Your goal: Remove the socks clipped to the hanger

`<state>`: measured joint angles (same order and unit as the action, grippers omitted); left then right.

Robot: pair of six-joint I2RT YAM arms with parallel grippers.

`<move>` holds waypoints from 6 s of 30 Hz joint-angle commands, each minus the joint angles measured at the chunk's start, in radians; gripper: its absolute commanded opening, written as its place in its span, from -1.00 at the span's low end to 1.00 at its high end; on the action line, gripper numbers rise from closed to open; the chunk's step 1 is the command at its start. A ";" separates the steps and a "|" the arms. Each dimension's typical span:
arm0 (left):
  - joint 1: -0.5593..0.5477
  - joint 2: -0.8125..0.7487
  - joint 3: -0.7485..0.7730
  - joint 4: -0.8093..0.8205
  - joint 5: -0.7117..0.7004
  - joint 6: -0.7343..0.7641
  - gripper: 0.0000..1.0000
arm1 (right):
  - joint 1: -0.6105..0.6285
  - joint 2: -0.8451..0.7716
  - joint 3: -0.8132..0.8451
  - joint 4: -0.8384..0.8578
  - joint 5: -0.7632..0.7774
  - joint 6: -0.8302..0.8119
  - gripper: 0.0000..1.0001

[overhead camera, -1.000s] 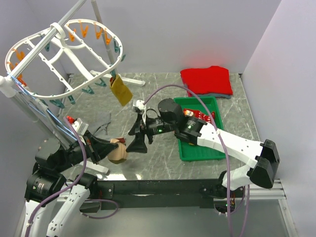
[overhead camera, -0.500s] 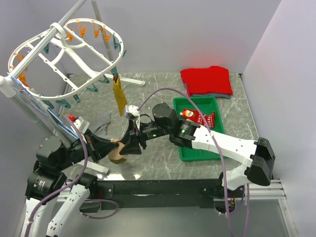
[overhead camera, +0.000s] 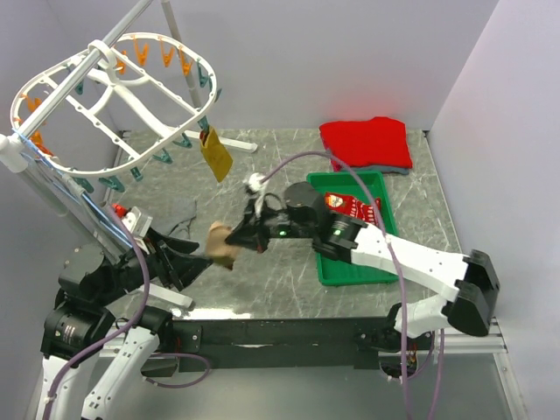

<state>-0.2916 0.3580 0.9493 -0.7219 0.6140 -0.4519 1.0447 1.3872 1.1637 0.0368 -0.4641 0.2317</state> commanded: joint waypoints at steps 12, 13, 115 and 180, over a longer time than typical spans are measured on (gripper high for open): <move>-0.001 -0.017 0.046 -0.004 -0.112 0.038 0.45 | -0.445 -0.414 -0.214 -0.324 0.640 0.049 -1.00; -0.001 -0.017 0.046 -0.002 -0.111 0.038 0.45 | -0.489 -0.422 -0.226 -0.333 0.657 0.055 -1.00; -0.001 -0.002 -0.032 0.222 -0.151 -0.127 -0.34 | -0.101 0.141 0.208 0.476 -0.341 0.440 -1.00; -0.001 -0.005 -0.009 0.119 -0.042 -0.080 -0.98 | -0.140 0.501 0.693 0.298 -0.173 0.621 0.72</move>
<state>-0.2916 0.3447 0.9367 -0.6323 0.5377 -0.5426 0.8909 1.9751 1.8980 0.2745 -0.6601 0.8627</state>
